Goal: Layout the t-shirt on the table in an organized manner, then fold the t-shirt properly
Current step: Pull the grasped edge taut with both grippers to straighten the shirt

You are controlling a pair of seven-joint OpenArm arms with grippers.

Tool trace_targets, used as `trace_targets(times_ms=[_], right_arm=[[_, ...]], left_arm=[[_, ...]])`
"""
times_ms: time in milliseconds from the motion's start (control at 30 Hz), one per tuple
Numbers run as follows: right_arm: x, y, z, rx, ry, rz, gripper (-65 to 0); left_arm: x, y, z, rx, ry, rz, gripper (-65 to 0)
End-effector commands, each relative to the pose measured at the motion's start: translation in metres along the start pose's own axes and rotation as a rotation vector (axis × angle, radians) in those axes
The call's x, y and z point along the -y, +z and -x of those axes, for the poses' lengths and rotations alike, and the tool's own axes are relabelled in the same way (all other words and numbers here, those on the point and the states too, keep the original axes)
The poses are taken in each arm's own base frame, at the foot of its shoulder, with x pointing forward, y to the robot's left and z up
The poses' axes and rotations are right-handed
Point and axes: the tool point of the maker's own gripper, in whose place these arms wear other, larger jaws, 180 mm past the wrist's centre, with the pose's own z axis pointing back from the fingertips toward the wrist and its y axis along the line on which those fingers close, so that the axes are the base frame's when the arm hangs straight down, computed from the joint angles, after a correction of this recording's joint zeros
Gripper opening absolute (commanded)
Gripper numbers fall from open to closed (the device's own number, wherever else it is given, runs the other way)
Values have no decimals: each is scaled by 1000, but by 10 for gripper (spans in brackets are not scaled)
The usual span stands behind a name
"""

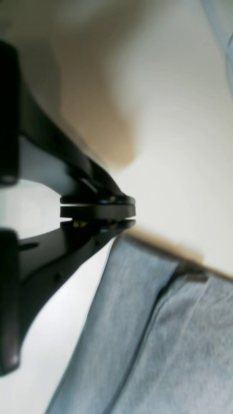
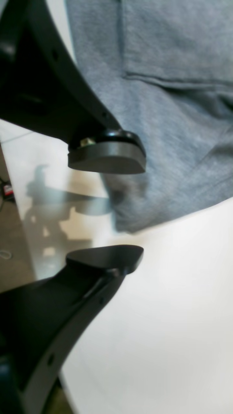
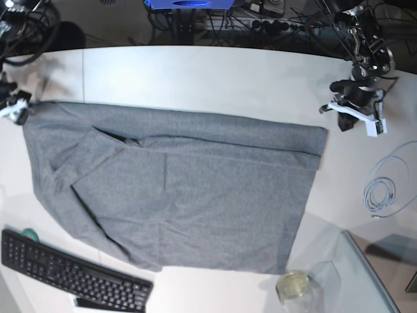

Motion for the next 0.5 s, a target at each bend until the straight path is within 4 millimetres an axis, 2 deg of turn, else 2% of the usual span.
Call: trace_targets(times_ms=[0,67,133,200,333,467], right_arm=[[-3,8,-20,86,30,-18,-315],[-16,14,-16,103,78,-68,-315],[-31,15,-5,88,100,-118,-315],[-33,17,6,69,93,-136,-315],[-33,20,24,37,45,-144,-315],[-31,15,40,-15,11,-148,-317]], left_arm=[[-14,5,-14,58,42,-17,-545],[-21,4,-8,73,163,-5,-323],[-27,2,-5,76,232,7,-153],[-24,-3,2,59,267,29,-53],[-5,-18,5,34,287,76,-43],[5,-29,5,32,319,94,-43]])
